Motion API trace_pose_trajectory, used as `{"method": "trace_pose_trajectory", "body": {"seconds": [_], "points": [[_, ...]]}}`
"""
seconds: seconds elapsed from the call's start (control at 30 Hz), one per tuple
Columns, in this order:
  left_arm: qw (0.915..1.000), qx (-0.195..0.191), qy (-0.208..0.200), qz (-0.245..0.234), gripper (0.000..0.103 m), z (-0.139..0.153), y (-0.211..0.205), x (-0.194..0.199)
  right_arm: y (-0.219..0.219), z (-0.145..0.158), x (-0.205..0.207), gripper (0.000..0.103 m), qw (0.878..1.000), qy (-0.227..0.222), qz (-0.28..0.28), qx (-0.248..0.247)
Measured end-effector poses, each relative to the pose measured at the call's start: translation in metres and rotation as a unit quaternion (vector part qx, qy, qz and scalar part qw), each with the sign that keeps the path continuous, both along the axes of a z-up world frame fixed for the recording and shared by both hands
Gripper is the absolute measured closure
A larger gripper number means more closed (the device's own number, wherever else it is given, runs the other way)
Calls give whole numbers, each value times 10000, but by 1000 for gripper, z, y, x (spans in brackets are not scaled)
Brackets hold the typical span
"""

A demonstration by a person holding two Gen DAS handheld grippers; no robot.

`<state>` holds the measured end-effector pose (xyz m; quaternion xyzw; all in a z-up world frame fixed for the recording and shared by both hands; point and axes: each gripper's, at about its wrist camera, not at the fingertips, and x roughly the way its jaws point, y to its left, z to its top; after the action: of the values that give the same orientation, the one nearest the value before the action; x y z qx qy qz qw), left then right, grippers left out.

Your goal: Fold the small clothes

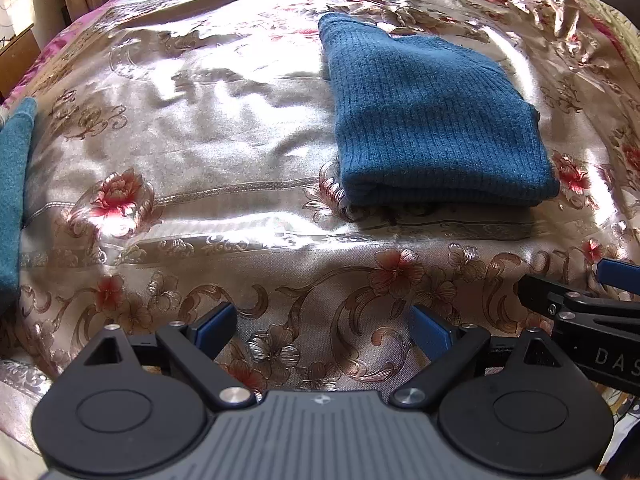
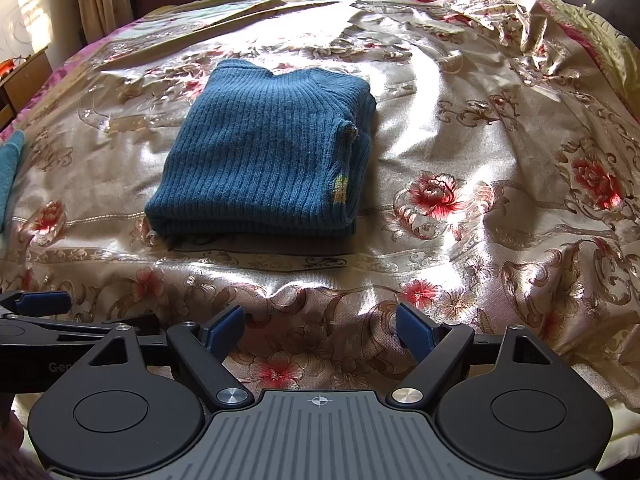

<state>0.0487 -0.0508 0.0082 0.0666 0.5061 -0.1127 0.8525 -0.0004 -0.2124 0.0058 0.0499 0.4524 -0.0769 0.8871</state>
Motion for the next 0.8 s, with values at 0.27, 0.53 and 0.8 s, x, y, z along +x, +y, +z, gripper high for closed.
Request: {"method": "trace_pose_trajectory", "body": {"seconds": [0.27,0.53,0.8], "points": [[9998,23,-203,8,6,12,2,7,-8,5,4,18,9999,-104,-27,54],[9985,-95,-535,114,6,33,2,49,-45,18,29,18,9981,-438,-310,291],[9977,-143,-662,56,6,28,-19,94,-79,7,80,18,9946,-433,-424,839]]}}
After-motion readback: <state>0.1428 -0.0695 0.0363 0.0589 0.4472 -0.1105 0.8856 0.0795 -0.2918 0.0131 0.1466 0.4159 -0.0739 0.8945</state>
